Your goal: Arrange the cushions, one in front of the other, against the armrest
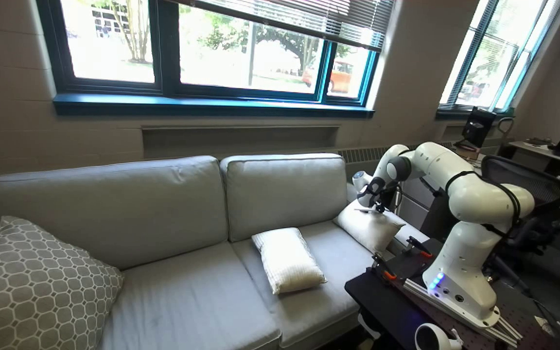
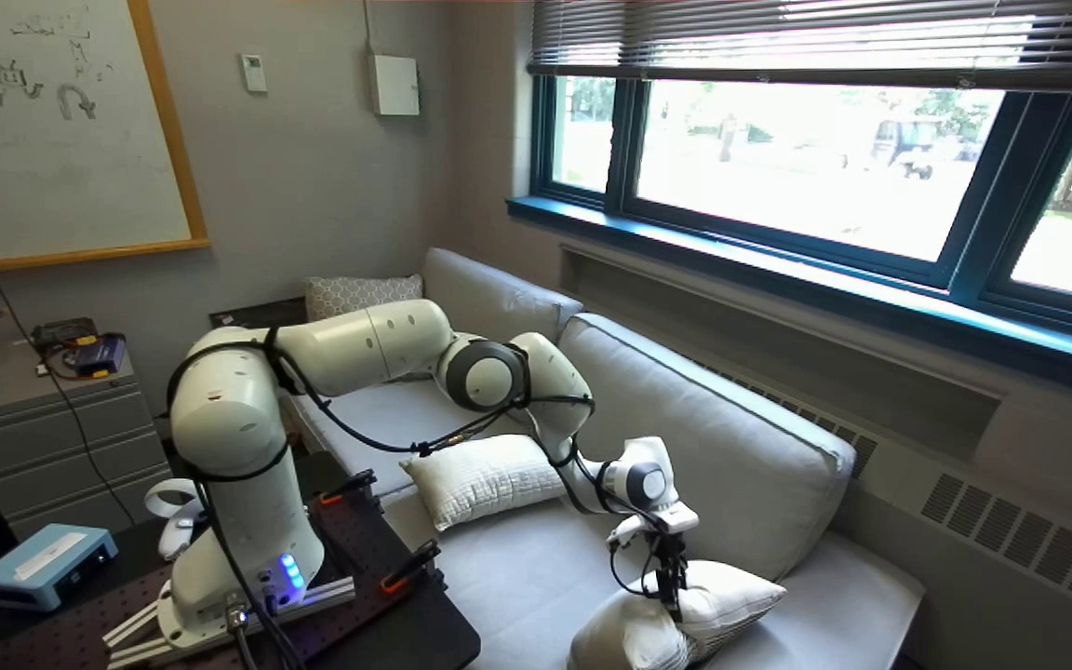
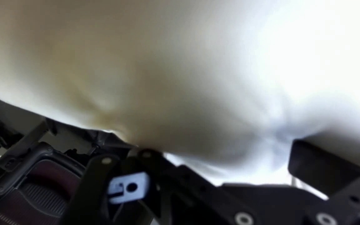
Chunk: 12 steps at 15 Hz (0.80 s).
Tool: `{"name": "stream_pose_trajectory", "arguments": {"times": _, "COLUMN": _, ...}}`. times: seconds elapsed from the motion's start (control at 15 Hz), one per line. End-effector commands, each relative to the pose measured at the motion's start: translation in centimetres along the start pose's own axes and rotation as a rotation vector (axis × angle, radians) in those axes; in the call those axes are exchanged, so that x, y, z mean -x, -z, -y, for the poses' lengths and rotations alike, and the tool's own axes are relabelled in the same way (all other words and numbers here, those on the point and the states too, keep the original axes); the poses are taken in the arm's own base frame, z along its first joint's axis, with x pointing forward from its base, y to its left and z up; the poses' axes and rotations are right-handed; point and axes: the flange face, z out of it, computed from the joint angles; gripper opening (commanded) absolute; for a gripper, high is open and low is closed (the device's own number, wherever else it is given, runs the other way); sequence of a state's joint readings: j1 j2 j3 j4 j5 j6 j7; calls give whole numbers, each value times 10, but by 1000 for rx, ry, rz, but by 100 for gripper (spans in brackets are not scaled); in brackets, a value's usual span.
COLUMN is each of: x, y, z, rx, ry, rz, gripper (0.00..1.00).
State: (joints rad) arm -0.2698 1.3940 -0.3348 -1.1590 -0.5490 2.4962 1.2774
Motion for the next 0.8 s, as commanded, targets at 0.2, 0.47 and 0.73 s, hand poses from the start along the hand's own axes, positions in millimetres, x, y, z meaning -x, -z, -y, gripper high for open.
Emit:
{"name": "stream_pose_trajectory", "arguments": {"times": 0.2, "x": -27, "y": 0, "z": -17, "rx": -48, "ry": -88, "rz": -47, "gripper": 100}}
{"name": "stream_pose_trajectory", "arguments": {"times": 0.47, "x": -47, "y": 9, "z": -30, "rx": -77, "ry": -157, "rz": -106, "gripper": 100}}
{"name": "stream_pose_trajectory", "arguments": {"times": 0.73, "x": -65, "y": 33, "z": -43, "rx": -157, "ry": -220, "rz": -129, "gripper": 100}}
